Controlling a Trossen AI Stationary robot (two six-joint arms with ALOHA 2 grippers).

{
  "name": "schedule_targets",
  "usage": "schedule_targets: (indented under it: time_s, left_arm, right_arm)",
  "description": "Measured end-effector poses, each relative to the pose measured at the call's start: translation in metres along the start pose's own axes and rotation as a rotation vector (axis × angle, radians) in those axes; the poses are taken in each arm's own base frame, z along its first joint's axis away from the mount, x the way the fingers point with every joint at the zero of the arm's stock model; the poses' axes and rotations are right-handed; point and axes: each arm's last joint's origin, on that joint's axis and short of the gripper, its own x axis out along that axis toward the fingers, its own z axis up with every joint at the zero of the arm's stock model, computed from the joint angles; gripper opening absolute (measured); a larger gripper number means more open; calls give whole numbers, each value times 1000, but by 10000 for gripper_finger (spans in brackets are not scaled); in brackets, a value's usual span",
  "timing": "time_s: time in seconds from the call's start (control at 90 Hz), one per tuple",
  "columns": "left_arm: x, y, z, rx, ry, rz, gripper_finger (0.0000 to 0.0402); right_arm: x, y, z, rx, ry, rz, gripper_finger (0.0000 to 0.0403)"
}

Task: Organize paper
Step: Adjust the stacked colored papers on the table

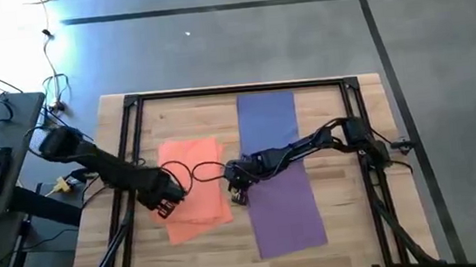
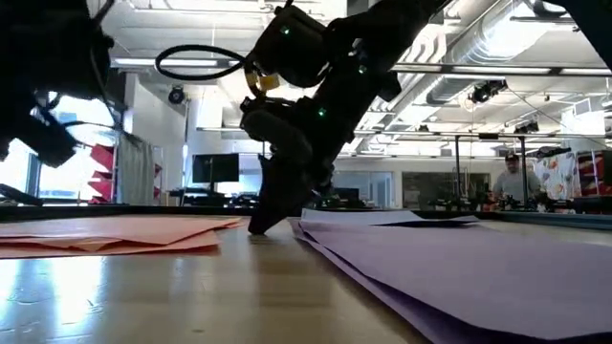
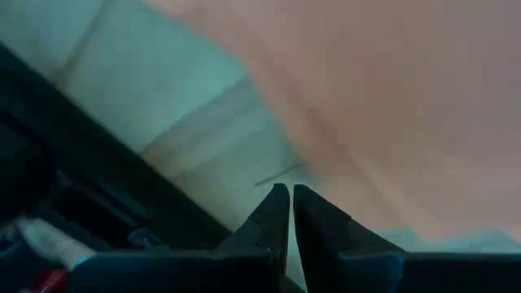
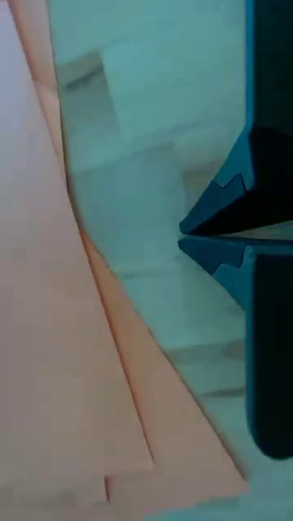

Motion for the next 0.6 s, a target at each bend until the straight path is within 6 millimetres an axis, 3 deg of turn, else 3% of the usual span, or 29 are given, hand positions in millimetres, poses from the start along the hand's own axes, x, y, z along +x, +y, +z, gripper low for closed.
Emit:
schedule_targets:
  time_s: [0.189,0.367,0.511,0.6]
  left_arm:
    - [10,-20,-3,65,36,75,0]
    - [-15,-57,-12,230,-2,-94,0]
    - [-23,-75,-21,343,-63,-204,0]
    - [-25,-76,-25,308,-62,-199,0]
  right_arm:
    - [0,4,0,-19,-5,29,0]
    - [0,15,3,-63,-56,81,0]
    - [0,19,3,-84,-75,87,0]
    - [0,18,4,-85,-89,51,0]
